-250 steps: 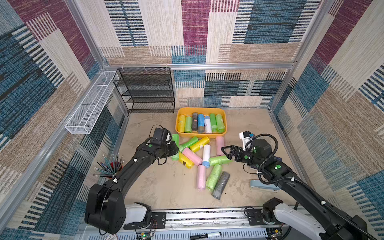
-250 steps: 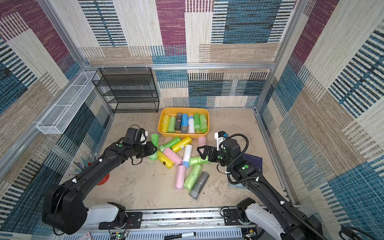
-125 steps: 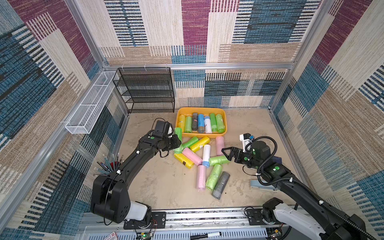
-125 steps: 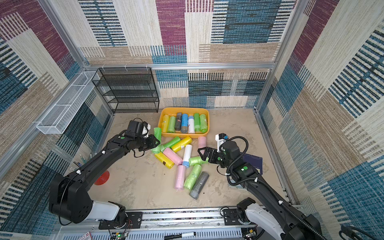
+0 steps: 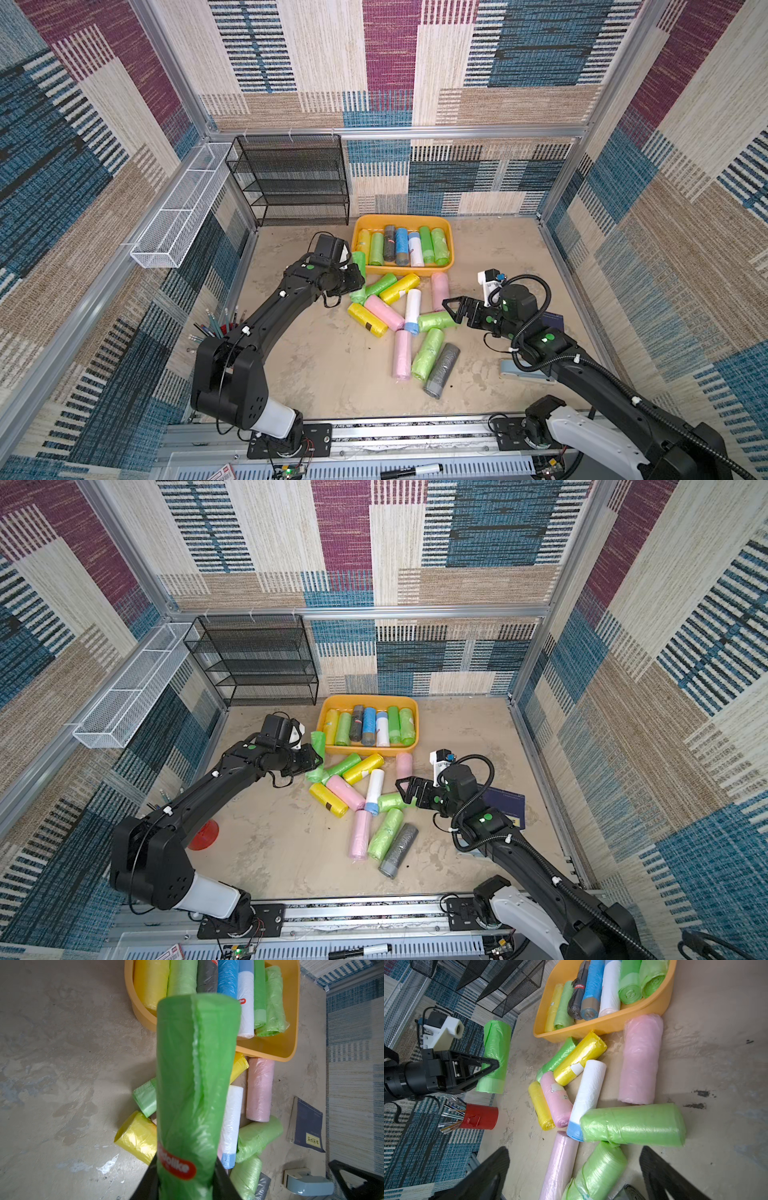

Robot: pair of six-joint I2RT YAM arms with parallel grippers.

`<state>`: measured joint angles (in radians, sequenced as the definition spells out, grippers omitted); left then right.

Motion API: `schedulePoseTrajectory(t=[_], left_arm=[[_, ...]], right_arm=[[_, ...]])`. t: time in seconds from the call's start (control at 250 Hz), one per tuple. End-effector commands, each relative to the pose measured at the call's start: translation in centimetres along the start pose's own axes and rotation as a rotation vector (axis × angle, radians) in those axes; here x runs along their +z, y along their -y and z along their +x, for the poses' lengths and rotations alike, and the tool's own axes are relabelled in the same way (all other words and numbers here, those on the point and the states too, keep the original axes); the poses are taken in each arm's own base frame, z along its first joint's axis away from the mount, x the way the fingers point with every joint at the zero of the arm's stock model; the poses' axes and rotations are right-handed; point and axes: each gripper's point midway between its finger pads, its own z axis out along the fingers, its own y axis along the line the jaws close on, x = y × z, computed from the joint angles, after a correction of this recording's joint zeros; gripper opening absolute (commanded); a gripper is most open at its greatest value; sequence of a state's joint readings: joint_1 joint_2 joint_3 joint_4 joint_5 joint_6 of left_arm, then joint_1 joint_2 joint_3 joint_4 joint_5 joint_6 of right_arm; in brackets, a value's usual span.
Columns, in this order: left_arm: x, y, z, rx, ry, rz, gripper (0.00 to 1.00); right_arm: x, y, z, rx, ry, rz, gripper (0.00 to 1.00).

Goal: Put the roll of trash bags into the storage box
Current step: Place the roll of trash bags in the storage box.

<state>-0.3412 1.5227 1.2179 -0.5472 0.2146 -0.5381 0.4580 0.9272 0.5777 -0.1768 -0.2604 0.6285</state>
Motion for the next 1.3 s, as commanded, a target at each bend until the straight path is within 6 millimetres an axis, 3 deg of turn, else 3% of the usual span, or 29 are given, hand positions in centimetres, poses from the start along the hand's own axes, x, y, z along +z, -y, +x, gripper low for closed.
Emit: schedulePoseTrajectory(t=[0.0,0.724,0.976,1.296], left_arm=[[0.2,0.9,-0.8,0.041,0.015,0.014,0.00],[3.9,4.7,-4.5,0.106,0.001,0.024,0.00],[5.3,4.8,-5.6,0.131,-0.009,0.000,0.00],[8.9,4.5,-7.6,0.173,-0.032,-0.059,0.00]], right_arm=[[-0.1,-0.3,-0.5,-0.031,0.030,-0.013,0.99],[-0.3,0.5,-0.2,-0.060,0.028,0.006,0.99],[0.0,0.9,0.2,-0.059,0.020,0.012,0.99],[0.0,1.3,0.4,-0.066,0.015,0.019,0.99]])
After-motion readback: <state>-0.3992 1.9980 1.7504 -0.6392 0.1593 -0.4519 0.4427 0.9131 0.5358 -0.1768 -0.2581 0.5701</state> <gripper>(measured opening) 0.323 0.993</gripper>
